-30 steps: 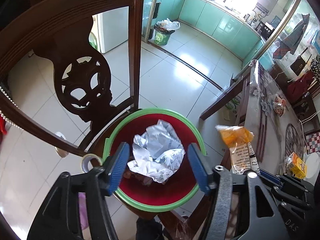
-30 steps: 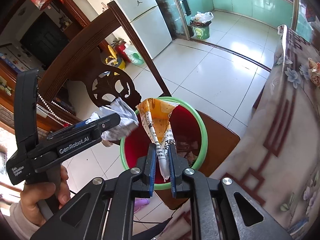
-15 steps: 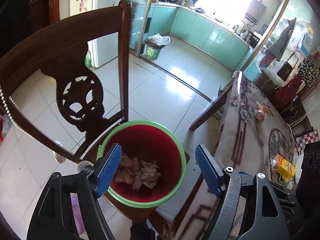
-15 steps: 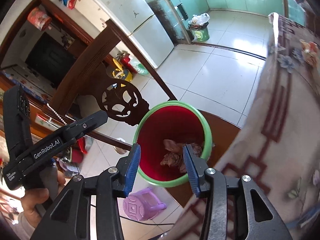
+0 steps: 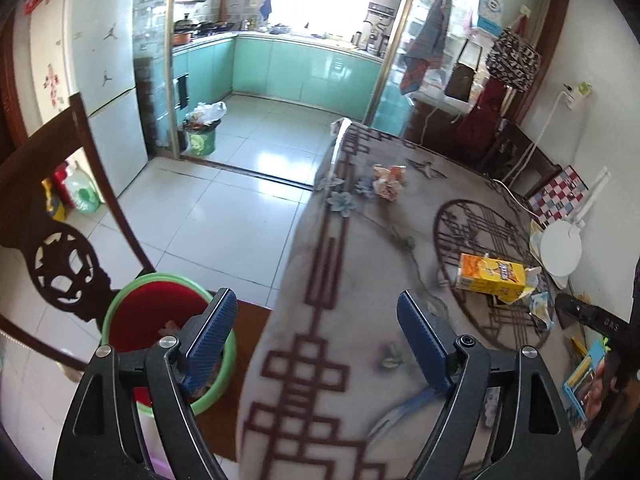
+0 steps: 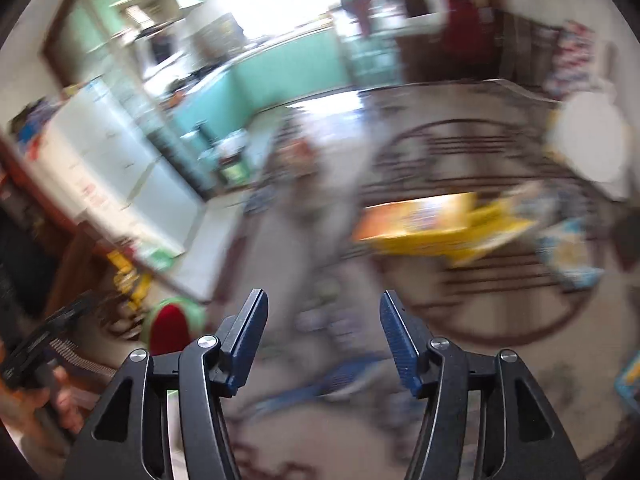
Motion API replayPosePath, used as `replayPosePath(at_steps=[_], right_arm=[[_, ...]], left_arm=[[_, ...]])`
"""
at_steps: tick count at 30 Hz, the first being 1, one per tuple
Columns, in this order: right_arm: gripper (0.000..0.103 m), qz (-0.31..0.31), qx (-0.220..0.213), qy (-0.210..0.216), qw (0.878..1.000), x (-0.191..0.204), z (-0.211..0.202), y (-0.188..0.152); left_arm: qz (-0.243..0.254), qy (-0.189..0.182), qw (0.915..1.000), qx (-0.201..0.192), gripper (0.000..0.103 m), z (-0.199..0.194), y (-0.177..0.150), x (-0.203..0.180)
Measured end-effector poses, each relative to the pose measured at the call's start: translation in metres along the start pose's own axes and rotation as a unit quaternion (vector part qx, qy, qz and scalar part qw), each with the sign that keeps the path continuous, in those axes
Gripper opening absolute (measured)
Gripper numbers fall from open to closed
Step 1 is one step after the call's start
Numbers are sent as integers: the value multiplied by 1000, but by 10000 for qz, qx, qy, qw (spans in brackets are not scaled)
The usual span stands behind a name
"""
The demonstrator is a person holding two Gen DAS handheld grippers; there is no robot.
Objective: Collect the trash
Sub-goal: 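Move both open tools back toward the table, then grasp yellow drink carton with left tool while right tool grasps white snack wrapper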
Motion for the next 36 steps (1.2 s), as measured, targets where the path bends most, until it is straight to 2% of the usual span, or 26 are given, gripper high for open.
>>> replayPosePath(at_steps=[2, 5, 8, 11, 13, 15, 18, 19, 20, 22, 26, 28, 31, 34, 36], right_arm=[[57, 151, 61, -519, 9985, -56, 4, 13], [57, 188, 358, -919, 9949, -132, 19, 30], [57, 131, 692, -981, 9927, -197, 43, 48], [57, -23, 1099, -838, 9904, -236, 78, 55], [57, -122, 1383, -646, 9882, -248, 100, 55], [57, -193, 1561, -572, 9859, -254, 115, 52], [54, -306, 1549, -535, 9860, -255, 121, 51], [39, -426, 1515, -580, 9858, -254, 121, 51], [19, -531, 1488, -656, 9852, -255, 122, 52], [11, -551, 1451, -586, 9861, -259, 121, 53], [7, -432, 1400, -383, 9885, -265, 118, 52], [7, -447, 1373, -358, 9889, -268, 119, 50], [7, -473, 1378, -359, 9887, -267, 118, 50], [7, -512, 1372, -380, 9885, -265, 117, 49], [7, -463, 1373, -362, 9888, -264, 120, 47]], left_arm=[[98, -242, 9995, 149, 83, 11, -2, -32], [-26, -843, 9951, 520, 84, 33, -7, -76], [-215, -1284, 9876, 878, 84, 62, -9, -118], [-525, -1651, 9772, 1229, 84, 93, -7, -155], [-990, -1923, 9652, 1467, 84, 116, -5, -170], [-1529, -2186, 9481, 1730, 84, 141, -4, -179], [-2261, -2554, 9170, 2068, 84, 168, -11, -190], [-2464, -2610, 9084, 2143, 84, 176, -13, -194], [-2639, -2633, 9018, 2185, 84, 183, -15, -197], [-2928, -2701, 8899, 2222, 84, 194, -17, -202], [-3211, -2535, 8834, 2284, 84, 209, -17, -206], [-3333, -2563, 8770, 2327, 84, 215, -16, -207], [-3398, -2535, 8729, 2415, 84, 225, -15, -209], [-3526, -2652, 8638, 2434, 83, 233, -14, -210], [-3474, -2629, 8671, 2413, 81, 236, -9, -214]])
Point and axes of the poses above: each gripper's, at about its wrist camera, not at the fingertips, and z roughly the way its jaws point, x to its left, y to its top, the point moved 4 cm from there along z, roughly the way its jaws point, and after that the axes turned 13 degrees about x, right-handed, at the moved point
